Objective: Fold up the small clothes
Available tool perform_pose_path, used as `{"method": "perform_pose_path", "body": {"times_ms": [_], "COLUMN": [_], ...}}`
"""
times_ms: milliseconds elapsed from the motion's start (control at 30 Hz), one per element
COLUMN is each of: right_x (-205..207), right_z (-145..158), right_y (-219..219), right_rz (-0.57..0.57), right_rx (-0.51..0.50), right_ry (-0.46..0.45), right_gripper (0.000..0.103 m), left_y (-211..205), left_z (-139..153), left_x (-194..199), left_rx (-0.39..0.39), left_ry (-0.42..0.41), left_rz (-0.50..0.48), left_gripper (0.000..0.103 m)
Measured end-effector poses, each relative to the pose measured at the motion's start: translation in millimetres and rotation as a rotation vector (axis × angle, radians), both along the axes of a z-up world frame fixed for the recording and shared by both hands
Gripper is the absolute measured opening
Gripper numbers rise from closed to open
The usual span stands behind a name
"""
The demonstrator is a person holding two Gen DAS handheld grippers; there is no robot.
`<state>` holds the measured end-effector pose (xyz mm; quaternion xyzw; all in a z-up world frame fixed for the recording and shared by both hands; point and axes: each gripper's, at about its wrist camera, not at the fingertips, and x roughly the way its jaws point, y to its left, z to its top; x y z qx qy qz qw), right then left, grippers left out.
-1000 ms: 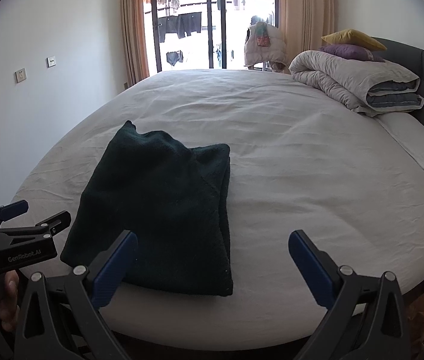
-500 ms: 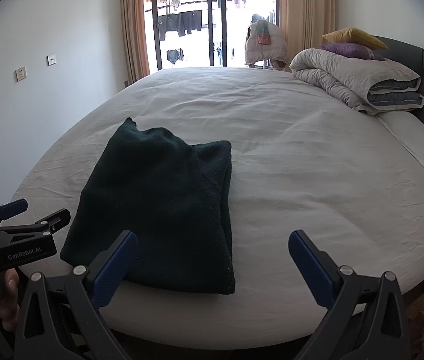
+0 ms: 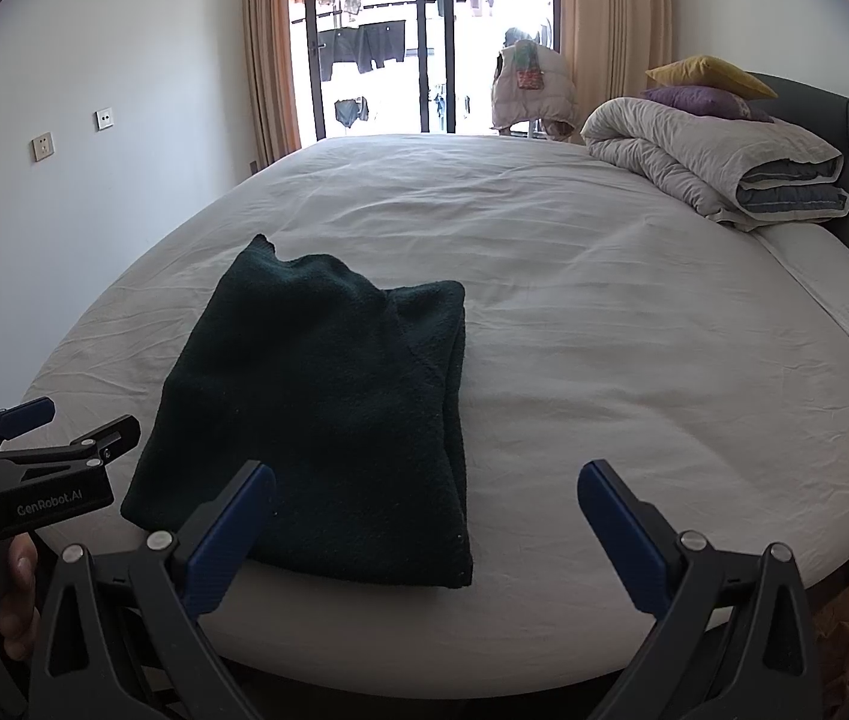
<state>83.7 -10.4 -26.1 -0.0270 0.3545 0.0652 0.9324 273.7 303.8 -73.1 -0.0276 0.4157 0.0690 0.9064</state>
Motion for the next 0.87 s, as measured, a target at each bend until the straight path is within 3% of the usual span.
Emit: {"method": "perform_pose_path", "body": {"times_ms": [867], "right_x": [0.7], "right_z": [-5.8], "right_y": [0.6], "right_rz": [0.007], "right_rx": [0.008], "right_ry": [0.013], "right_gripper": [0.103], "left_y": [-1.1], "left_z": [-2.0], "left_x": [-0.2], "left_rx": [0.001], "left_ry": [-0.006], "left_rz": [0.001], "left_gripper": [0.103]}}
